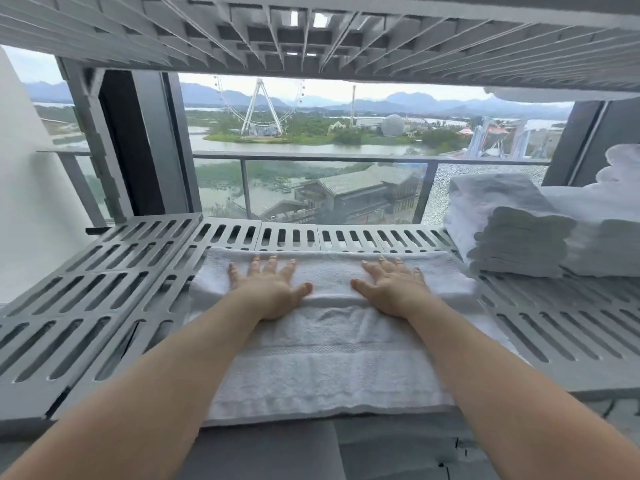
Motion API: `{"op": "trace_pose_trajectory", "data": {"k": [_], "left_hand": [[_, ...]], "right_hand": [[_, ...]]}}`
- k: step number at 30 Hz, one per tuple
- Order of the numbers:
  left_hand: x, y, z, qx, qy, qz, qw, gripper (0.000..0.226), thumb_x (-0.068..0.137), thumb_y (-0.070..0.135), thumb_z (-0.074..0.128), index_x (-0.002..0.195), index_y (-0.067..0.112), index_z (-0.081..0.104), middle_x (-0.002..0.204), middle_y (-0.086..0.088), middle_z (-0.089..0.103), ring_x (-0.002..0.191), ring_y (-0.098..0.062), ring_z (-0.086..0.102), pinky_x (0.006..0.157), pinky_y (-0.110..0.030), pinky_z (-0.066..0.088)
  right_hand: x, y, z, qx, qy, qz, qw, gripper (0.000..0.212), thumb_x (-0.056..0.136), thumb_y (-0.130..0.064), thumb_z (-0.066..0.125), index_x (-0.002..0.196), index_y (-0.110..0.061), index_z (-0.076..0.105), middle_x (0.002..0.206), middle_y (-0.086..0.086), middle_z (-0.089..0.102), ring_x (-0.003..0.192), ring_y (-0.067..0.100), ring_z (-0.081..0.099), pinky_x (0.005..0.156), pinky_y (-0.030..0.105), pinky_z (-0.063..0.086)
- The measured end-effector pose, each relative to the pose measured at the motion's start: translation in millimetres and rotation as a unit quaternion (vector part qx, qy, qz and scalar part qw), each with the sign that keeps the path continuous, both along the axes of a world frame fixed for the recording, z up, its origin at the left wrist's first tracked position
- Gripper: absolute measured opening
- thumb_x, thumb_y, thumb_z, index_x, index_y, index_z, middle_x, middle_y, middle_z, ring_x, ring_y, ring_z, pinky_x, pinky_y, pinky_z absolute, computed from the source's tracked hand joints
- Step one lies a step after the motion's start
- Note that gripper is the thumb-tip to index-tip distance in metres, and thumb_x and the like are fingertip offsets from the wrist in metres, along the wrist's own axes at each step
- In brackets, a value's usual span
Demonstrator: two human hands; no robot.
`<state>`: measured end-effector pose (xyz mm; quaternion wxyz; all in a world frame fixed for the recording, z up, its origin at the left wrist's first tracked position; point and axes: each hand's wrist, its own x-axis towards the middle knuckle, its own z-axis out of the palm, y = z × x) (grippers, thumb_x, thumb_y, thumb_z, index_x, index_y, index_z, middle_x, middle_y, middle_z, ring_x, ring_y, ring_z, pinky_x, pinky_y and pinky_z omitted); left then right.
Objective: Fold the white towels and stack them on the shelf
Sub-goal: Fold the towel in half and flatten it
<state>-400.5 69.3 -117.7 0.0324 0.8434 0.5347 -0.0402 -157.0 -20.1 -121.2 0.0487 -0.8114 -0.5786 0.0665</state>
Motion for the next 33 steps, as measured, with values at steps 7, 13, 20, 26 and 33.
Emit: {"op": "trace_pose_trajectory", "data": {"k": [7, 13, 20, 26, 33], "left_hand": [[8.8, -21.5, 13.4, 0.006, 0.017, 0.186, 0.982, 0.093, 0.076, 0.093, 0.003, 0.156, 0.046, 0.002, 0.167, -0.005, -0.007, 0.150, -0.043, -0.009, 0.114, -0.072, -0.005], [37.1, -54.7, 24.8, 0.018, 0.059, 0.307, 0.950, 0.081, 0.093, 0.077, 0.011, 0.160, 0.032, 0.008, 0.165, -0.021, 0.007, 0.147, -0.052, 0.012, 0.117, -0.067, 0.014], [27.5, -89.6, 25.2, 0.019, 0.041, 0.350, 0.936, 0.071, 0.102, 0.061, 0.014, 0.158, 0.018, 0.018, 0.162, -0.024, 0.017, 0.148, -0.049, 0.015, 0.118, -0.060, 0.015], [25.1, -120.0, 14.1, 0.156, -0.075, 0.117, 0.978, 0.035, 0.104, 0.037, 0.033, 0.116, 0.016, 0.058, 0.103, -0.006, 0.058, 0.091, -0.023, 0.057, 0.074, -0.040, 0.053], [-3.4, -167.8, 8.4, 0.123, -0.079, 0.034, 0.989, 0.037, 0.102, 0.037, 0.034, 0.122, 0.019, 0.059, 0.119, -0.006, 0.061, 0.102, -0.024, 0.061, 0.083, -0.041, 0.055]], "right_hand": [[49.2, -33.1, 0.7, -0.005, 0.005, -0.036, 0.999, 0.081, 0.087, -0.082, 0.021, 0.157, -0.042, 0.013, 0.168, -0.006, 0.000, 0.155, 0.023, -0.003, 0.121, 0.059, -0.001], [72.2, -41.8, -6.2, 0.017, 0.032, 0.010, 0.999, 0.081, 0.086, -0.081, 0.025, 0.156, -0.041, 0.017, 0.168, -0.004, 0.005, 0.155, 0.025, -0.002, 0.121, 0.059, -0.001], [78.1, -52.8, 1.9, 0.037, 0.046, 0.043, 0.997, 0.065, 0.095, -0.063, 0.037, 0.149, -0.026, 0.039, 0.161, 0.010, 0.029, 0.149, 0.031, 0.022, 0.121, 0.056, 0.017], [34.7, -100.6, 12.8, 0.146, 0.063, 0.147, 0.976, 0.041, 0.096, -0.044, 0.059, 0.129, -0.020, 0.060, 0.132, 0.008, 0.058, 0.119, 0.026, 0.056, 0.098, 0.038, 0.047], [-30.1, -156.0, 0.1, 0.255, 0.014, 0.174, 0.951, 0.017, 0.091, -0.035, 0.066, 0.090, -0.019, 0.072, 0.102, 0.003, 0.067, 0.099, 0.024, 0.062, 0.092, 0.037, 0.048]]}}
